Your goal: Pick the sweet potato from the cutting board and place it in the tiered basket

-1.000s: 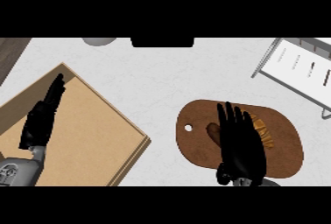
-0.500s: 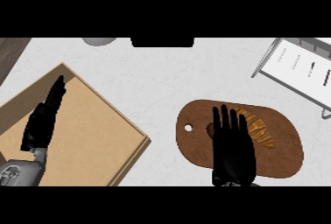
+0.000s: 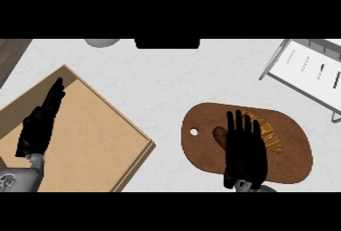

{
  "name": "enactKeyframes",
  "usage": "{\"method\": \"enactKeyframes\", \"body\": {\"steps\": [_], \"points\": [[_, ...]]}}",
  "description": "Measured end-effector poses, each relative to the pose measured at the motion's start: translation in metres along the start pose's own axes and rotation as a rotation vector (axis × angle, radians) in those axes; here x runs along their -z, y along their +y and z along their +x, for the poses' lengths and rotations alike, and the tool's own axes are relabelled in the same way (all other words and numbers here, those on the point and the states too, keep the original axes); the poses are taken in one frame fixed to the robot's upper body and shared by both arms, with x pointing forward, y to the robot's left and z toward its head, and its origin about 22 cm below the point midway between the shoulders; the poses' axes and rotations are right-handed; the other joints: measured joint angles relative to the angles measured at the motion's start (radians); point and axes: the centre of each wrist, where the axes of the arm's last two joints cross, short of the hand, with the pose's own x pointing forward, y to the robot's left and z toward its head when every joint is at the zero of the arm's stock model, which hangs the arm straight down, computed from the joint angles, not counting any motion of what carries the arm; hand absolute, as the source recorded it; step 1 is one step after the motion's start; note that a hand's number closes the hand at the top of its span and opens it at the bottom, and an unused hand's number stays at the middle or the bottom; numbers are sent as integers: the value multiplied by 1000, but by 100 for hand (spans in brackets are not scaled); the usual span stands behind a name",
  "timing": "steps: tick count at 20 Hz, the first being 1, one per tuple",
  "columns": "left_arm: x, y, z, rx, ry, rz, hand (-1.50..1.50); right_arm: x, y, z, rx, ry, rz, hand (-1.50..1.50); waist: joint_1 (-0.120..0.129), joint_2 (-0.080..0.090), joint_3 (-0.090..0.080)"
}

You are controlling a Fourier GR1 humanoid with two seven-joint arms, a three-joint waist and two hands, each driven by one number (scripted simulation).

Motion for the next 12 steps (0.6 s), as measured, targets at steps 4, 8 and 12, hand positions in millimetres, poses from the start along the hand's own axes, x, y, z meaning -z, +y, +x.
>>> {"method": "enactKeyframes", "body": {"steps": [4,8,12], "points": [[0,-6,-4,5,-3,-1,0,4,3,1,-2,12,6,-150,0,0,0],[4,-7,0,0,-8,1,0,11,8,1,-3,26,16,-150,0,0,0],[4,2,-3,2,-5,1,0,18,24,6,-8,33,40,-150,1,0,0]]}}
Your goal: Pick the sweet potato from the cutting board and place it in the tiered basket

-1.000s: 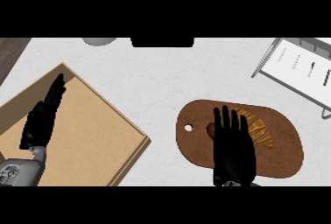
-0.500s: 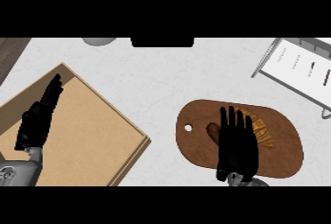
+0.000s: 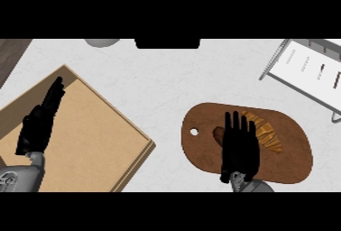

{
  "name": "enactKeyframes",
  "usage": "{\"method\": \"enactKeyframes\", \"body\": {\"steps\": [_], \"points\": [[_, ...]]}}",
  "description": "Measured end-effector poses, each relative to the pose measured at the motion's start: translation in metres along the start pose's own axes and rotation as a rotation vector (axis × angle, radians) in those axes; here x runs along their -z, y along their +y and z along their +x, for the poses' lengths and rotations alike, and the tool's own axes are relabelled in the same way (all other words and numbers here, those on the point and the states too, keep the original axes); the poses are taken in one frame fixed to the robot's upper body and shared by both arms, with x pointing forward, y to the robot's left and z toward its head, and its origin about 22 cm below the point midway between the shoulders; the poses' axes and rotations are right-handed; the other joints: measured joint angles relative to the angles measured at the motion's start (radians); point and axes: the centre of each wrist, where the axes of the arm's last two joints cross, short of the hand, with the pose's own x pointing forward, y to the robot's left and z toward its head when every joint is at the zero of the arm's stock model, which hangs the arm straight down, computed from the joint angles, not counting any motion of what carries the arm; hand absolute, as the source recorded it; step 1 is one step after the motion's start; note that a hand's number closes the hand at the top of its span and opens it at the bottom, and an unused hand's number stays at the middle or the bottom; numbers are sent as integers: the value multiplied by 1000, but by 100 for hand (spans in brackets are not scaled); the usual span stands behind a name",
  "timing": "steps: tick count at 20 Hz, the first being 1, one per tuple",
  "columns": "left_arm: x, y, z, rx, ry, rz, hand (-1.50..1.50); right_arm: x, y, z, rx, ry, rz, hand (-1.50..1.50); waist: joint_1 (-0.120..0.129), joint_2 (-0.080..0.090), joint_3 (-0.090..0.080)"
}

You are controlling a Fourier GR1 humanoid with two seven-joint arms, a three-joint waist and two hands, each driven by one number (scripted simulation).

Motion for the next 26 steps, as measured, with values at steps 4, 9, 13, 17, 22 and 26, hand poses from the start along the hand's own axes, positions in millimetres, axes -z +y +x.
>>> {"method": "enactKeyframes", "body": {"steps": [4,9,13,17,22,26], "points": [[7,-9,4,-1,-2,2,0,11,8,-1,8,0,32,-150,-1,0,0],[7,-4,6,3,-8,6,0,24,13,-5,4,5,97,150,0,-1,-1],[4,0,1,2,-10,2,0,27,17,-1,-108,-45,108,150,2,-6,-6],[3,-6,-2,-5,-2,-1,0,26,19,0,-143,-79,78,150,0,-8,-6],[-1,-6,7,-1,-8,-2,0,25,14,7,-26,-72,81,150,1,-6,-5],[1,-12,11,-7,-29,-19,0,65,-20,8,185,50,89,150,29,12,0]]}}
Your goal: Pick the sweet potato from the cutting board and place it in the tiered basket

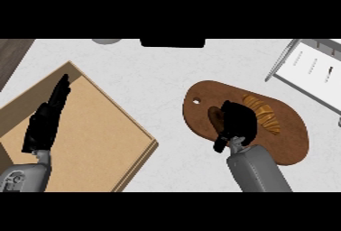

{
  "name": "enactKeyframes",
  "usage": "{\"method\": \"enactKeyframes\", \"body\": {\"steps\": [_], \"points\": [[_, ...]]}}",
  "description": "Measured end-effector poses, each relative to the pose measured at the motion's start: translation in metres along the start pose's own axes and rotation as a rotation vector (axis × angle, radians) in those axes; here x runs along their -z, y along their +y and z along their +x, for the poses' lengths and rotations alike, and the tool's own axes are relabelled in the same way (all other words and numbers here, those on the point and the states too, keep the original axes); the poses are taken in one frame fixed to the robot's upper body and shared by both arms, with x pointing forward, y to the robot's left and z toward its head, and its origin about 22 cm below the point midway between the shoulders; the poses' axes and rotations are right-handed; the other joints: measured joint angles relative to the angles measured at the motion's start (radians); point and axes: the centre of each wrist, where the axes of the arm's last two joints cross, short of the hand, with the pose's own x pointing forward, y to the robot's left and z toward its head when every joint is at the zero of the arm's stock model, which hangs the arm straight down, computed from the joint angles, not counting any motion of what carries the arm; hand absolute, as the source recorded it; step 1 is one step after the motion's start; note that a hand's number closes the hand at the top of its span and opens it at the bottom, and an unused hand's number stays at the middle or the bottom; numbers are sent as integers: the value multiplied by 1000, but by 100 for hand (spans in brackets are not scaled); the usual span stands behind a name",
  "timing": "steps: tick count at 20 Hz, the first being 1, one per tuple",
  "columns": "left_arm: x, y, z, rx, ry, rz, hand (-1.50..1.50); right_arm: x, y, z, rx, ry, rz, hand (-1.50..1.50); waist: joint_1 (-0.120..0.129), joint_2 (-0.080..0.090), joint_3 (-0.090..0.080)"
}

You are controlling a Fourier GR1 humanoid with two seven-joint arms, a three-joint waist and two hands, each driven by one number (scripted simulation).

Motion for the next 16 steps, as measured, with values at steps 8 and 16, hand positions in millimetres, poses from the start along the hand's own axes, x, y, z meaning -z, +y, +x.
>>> {"method": "enactKeyframes", "body": {"steps": [8,16], "points": [[8,-12,10,2,-40,-33,0,48,-80,27,399,173,-142,150,48,18,2],[12,-16,6,5,-28,-37,0,59,-157,53,545,189,-564,150,40,13,0]]}}
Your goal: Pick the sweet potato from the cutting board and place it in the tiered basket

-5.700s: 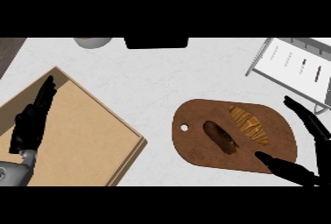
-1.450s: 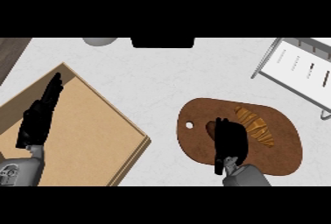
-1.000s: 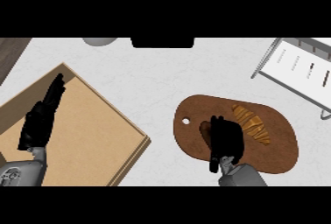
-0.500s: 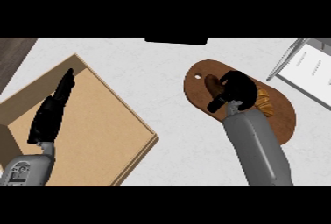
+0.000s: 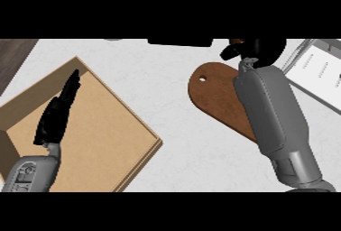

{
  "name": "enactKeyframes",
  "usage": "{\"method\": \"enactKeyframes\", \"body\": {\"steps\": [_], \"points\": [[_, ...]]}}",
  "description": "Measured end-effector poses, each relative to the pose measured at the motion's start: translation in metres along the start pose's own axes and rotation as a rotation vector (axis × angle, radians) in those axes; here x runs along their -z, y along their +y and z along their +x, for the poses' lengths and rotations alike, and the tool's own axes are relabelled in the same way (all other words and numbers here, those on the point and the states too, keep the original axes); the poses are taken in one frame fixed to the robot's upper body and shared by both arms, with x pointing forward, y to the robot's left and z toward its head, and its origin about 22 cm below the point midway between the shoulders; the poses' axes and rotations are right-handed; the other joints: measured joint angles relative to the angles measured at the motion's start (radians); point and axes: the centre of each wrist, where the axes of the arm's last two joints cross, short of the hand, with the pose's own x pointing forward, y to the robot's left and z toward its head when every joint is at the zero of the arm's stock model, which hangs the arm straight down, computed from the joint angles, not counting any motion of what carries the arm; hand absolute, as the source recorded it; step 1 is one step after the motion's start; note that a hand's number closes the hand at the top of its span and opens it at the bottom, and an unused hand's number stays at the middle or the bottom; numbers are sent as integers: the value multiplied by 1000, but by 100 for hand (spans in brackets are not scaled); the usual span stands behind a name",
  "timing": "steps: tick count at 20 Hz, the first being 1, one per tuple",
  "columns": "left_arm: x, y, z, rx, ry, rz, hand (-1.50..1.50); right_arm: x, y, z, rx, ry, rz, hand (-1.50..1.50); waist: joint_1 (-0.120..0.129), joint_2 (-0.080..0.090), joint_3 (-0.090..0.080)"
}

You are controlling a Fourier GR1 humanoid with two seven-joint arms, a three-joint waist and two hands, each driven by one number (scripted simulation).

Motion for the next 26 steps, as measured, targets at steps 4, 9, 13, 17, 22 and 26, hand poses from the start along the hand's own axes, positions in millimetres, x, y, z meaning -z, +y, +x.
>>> {"method": "enactKeyframes", "body": {"steps": [4,9,13,17,22,26], "points": [[2,8,-3,1,12,10,0,16,-22,29,14,-32,-143,150,-14,-7,-1],[-1,11,-8,5,22,24,0,43,-49,52,-66,-29,-254,150,-25,-12,-1],[-4,11,-8,7,31,27,0,62,-68,60,-76,-2,-249,150,-34,-15,0],[-8,8,-11,3,36,29,0,84,-83,51,-49,-1,-233,150,-40,-16,0],[-5,9,-9,-1,35,34,0,111,-85,23,-136,-12,-241,150,-40,-13,0],[-4,9,-6,-2,34,28,0,129,-88,-1,-270,18,-284,150,-36,-11,0]]}}
